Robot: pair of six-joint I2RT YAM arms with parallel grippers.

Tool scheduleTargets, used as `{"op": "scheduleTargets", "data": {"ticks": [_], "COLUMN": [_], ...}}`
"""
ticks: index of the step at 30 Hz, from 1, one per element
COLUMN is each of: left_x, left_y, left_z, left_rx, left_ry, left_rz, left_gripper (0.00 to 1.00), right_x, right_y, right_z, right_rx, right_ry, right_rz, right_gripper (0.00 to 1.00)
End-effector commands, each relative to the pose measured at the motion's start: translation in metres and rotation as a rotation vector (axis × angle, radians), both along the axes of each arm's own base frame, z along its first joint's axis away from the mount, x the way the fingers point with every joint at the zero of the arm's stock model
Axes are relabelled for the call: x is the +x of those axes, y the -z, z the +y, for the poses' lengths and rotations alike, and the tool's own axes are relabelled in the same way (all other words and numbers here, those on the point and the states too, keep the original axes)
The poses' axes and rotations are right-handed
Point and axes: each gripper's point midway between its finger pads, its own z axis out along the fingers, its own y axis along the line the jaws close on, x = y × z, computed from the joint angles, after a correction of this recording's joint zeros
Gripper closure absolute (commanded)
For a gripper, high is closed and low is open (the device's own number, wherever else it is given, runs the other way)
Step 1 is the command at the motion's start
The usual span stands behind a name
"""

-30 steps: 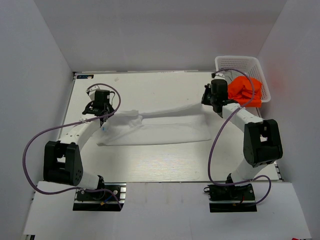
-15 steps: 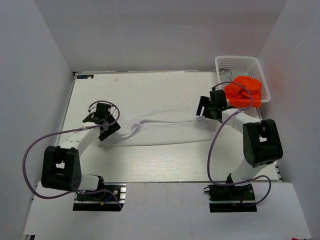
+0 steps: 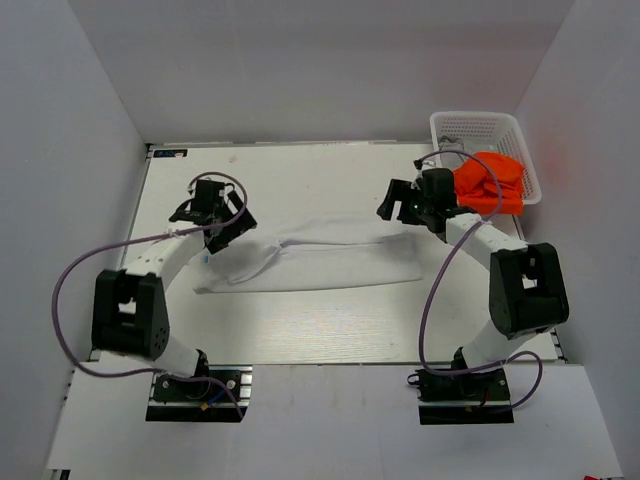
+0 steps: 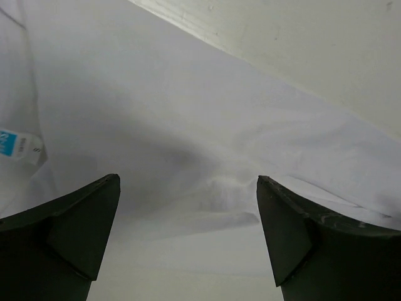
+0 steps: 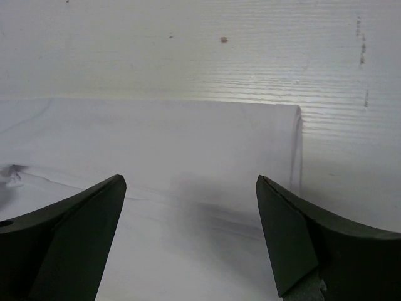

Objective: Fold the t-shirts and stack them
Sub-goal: Rotate the tshirt 90 degrees

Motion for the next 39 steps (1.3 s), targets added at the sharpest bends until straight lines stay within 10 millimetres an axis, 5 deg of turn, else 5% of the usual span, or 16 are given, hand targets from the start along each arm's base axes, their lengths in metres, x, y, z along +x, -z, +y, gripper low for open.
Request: {"op": "scheduleTargets", "data": {"ticks": [1,3,8,11,14,18,20,21,22,25,27,29,32,34,39], "left_x": [0.004,-0.007,-0.016,0.0,0.04,0.139,0.176,0.21,0.22,0.277,0.275,0.282,0.288,0.285,0.288], "left_y": [0.027,0.059,0.103,0.124,0.125,0.143,0.152,0.158,0.159,0.121,0.127,0.109,0.112,0.123,0.12], "left_z": [-0.014,-0.009,-0.007,-0.011,-0.018,-0.036,-0.053,-0.07,-0.077,-0.122,-0.139,-0.164,-0.176,-0.183,-0.181], "left_rx": [-0.034,-0.009,0.005,0.002,0.006,0.026,-0.029,-0.077,-0.105,-0.234,-0.286,-0.298,-0.31,-0.316,-0.315], "left_ry": [0.055,0.024,-0.016,-0.013,-0.002,0.059,0.103,0.148,0.168,0.281,0.323,0.351,0.376,0.377,0.359], "left_rz": [0.094,0.216,0.362,0.396,0.38,0.274,0.225,0.177,0.176,-0.069,-0.118,-0.193,-0.213,-0.201,-0.216], "left_gripper": [0.0,0.0,0.0,0.0,0.0,0.0,0.0,0.0,0.0,0.0,0.0,0.0,0.0,0.0,0.0], "right_x": [0.018,0.021,0.007,-0.011,-0.054,-0.118,-0.162,-0.199,-0.21,-0.251,-0.269,-0.29,-0.291,-0.298,-0.293], "right_y": [-0.009,0.008,0.04,0.05,0.059,0.062,0.074,0.078,0.08,0.079,0.067,0.06,0.055,0.063,0.047], "right_z": [0.03,0.038,0.042,0.039,0.045,0.066,0.077,0.092,0.094,0.113,0.135,0.162,0.194,0.201,0.217], "right_rx": [0.09,0.11,0.141,0.135,0.149,0.126,0.066,0.063,0.039,-0.046,-0.031,0.033,0.039,0.022,-0.032], "right_ry": [-0.113,-0.134,-0.117,-0.108,-0.143,-0.28,-0.429,-0.555,-0.612,-0.823,-0.978,-1.142,-1.24,-1.264,-1.287], "right_rz": [-0.056,-0.002,0.098,0.143,0.196,0.227,0.273,0.321,0.323,0.346,0.302,0.238,0.206,0.228,0.083], "right_gripper": [0.1,0.1,0.1,0.1,0.1,0.1,0.1,0.1,0.1,0.1,0.1,0.1,0.1,0.1,0.1]}}
